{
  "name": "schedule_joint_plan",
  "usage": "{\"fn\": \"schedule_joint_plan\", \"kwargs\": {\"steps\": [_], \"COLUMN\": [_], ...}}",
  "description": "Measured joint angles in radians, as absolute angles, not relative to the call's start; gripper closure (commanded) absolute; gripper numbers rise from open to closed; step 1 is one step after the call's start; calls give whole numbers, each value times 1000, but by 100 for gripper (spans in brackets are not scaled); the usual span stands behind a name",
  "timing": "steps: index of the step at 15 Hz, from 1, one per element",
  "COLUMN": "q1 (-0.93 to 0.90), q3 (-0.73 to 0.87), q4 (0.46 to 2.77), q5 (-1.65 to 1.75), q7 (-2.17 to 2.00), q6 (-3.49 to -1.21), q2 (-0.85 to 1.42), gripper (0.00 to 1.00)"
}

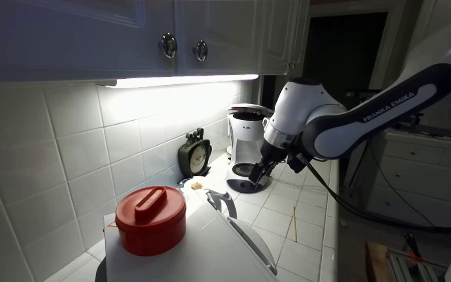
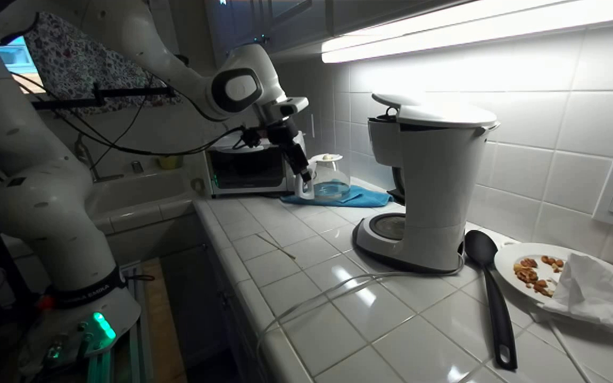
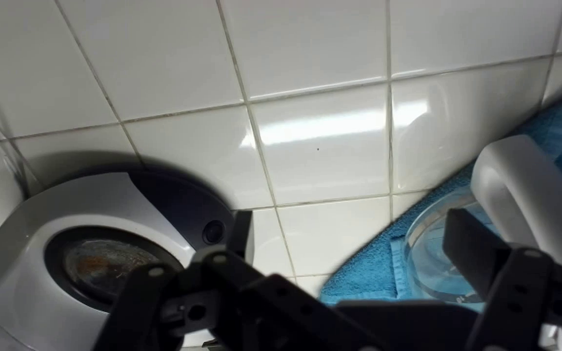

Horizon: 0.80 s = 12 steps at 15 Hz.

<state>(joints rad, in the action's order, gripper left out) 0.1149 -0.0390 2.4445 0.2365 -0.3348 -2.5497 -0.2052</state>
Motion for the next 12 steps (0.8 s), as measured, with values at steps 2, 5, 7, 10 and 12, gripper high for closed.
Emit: {"fn": "schedule_joint_plan", "kwargs": {"steps": [2,5,7,10,12], "q1": [110,96,83,71,69], "q3": [-36,-24,-13,-6,-6], "q4": [2457,2475,2490,2508,2518], "q5": [226,188,154,113,110], "q7": [-309,-245,-209,-182,-182], "q6": [-2504,-2469,-2447,-2402,-2370], "q2": [-252,-309,-342,-390,-420], "gripper": [0,0,0,0,0]}}
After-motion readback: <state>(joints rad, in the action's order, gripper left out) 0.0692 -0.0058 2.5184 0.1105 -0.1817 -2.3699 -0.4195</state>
